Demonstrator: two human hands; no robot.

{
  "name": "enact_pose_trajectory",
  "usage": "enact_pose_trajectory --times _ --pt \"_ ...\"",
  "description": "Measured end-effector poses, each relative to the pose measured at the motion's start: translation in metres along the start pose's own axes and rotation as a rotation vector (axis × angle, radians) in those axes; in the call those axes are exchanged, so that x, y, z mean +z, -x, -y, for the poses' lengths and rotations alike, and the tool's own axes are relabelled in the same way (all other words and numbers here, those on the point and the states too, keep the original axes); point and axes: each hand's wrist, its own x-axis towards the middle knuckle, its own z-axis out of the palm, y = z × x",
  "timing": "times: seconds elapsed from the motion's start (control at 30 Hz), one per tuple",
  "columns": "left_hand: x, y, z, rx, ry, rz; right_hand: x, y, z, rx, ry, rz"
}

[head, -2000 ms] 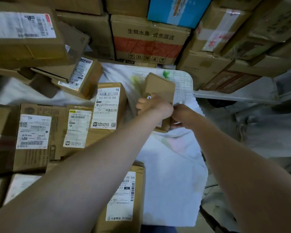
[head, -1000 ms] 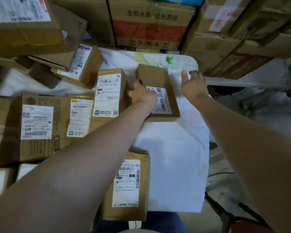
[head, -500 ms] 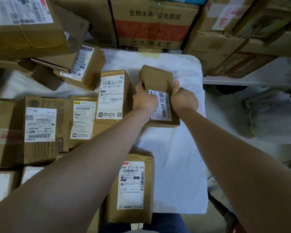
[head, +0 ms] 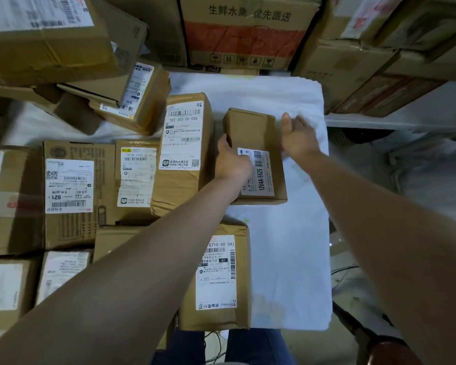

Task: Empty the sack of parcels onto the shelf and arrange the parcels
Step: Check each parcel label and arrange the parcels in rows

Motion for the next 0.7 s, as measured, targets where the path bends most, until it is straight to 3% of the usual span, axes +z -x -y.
enact_pose_trajectory --times 0.07,0.1,0.2,0.3,0.37,0.5,0.6,0.7 --pt "-0.001 0.002 0.002 0.012 0.035 0.000 0.001 0.027 0.002 -0.043 -0.020 -0.164" --pt "-0.001 0.003 0.002 0.021 0.070 0.013 0.003 0.038 0.005 -0.012 -0.043 -0.160" --pt "-0.004 0.007 -0.002 0.044 0.066 0.037 0.002 0.048 0.014 0.209 -0.304 0.142" --pt "-0.010 0.016 -0.012 0.086 -0.234 -0.024 -0.003 0.054 0.018 0.223 -0.514 0.284" --pt "-0.010 0.023 -0.020 0.179 -0.450 -0.041 0.001 0.056 0.016 0.184 -0.517 0.236" --pt "-0.017 0.039 -0.035 0.465 -0.608 -0.093 0.018 0.068 0.020 0.141 -0.468 0.231" --pt "-0.030 0.038 -0.038 0.551 -0.639 -0.201 0.031 0.074 0.026 0.185 -0.439 0.314" --pt "-0.046 0.034 -0.039 0.593 -0.578 -0.262 0.032 0.072 0.027 0.201 -0.192 0.280"
